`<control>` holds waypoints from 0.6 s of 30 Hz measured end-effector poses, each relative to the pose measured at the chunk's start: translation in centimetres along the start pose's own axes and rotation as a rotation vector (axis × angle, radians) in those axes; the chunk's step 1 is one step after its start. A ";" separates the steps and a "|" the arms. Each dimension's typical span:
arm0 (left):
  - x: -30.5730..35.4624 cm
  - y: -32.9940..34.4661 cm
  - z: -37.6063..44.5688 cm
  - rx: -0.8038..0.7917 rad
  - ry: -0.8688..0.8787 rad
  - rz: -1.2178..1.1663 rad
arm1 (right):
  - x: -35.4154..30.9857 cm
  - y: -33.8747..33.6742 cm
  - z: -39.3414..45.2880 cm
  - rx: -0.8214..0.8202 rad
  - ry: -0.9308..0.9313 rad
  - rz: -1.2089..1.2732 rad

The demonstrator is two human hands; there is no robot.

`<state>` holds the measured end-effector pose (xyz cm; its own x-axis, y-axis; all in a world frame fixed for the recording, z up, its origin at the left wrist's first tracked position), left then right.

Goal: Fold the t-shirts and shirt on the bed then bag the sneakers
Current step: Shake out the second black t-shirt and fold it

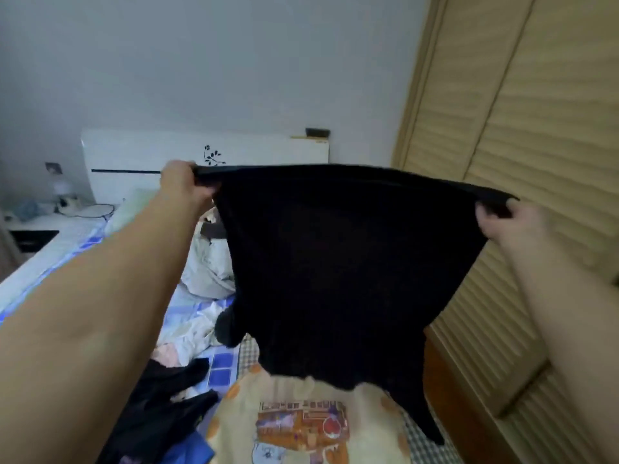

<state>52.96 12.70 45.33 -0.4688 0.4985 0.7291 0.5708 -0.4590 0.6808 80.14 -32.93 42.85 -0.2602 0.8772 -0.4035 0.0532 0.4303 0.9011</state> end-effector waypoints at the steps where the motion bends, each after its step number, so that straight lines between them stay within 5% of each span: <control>1: 1.3 1.2 0.9 -0.043 0.027 -0.087 | -1.4 2.0 0.1 -0.015 -0.042 -0.028; 5: 6.8 4.6 0.2 -0.188 0.144 -0.204 | -3.3 6.4 -4.9 -0.100 -0.174 -0.018; 10: 6.9 0.0 -1.5 -0.206 0.150 -0.228 | 0.1 2.5 -9.5 -0.080 -0.159 -0.085; 18: -6.0 -22.0 -11.1 0.020 -0.114 -0.110 | 9.2 -17.7 -14.7 0.118 0.103 -0.433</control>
<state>35.72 11.64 26.75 -0.4500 0.6260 0.6369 0.5344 -0.3826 0.7537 62.62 -35.62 25.54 -0.3770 0.5884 -0.7153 0.0267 0.7789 0.6266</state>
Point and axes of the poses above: each hand's wrist, its own z-axis towards the middle knuckle, its own y-axis out of the palm, x = y × z, the point moved 4 cm from there along z, towards the middle knuckle, and after that the axes turned 10 degrees about -x, right-handed, at the moved point
